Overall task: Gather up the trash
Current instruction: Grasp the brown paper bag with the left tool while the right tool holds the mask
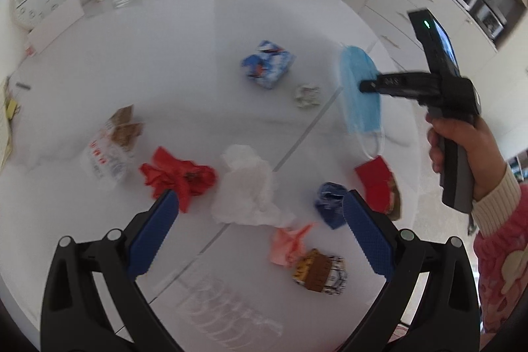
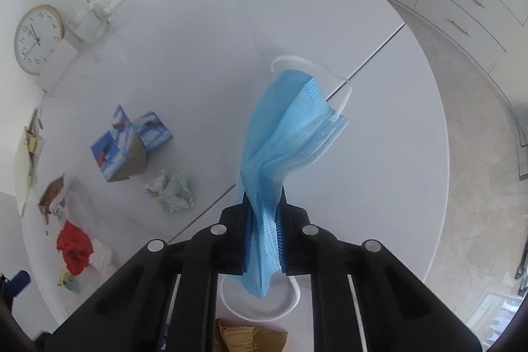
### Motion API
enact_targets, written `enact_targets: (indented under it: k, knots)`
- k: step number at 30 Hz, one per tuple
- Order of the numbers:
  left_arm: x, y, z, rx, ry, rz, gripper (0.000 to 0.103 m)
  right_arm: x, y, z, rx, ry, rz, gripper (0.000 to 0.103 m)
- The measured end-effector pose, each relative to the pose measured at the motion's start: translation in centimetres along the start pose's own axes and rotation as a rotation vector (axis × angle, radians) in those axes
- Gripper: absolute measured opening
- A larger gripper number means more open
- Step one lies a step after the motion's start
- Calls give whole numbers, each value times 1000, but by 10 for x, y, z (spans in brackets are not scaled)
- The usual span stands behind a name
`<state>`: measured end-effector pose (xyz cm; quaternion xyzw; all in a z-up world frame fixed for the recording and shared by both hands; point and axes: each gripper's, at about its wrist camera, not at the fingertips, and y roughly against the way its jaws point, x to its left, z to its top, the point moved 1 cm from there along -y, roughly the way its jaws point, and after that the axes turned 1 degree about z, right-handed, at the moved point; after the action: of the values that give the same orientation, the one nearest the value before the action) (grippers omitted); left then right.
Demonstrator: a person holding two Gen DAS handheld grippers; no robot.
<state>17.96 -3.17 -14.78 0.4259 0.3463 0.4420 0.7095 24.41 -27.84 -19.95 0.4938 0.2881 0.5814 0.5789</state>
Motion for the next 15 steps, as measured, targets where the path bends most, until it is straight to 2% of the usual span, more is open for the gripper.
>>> enact_targets:
  k: [3,9,12,15]
  knots:
    - [-25,-2,1,4,-44,-20,95,-4,28,0,-56,5,16,13]
    - [-88,-13,0,49,-94,-109,95,-25,87,-7,-158,-17,25,13]
    - [-117,-24,-1,69,-117,-117,95,-42,118,-21,-198,-28,16,13]
    - [-143,-42,-3,93,-141,-91,95,-58,144,-42,-225,-38,2,13]
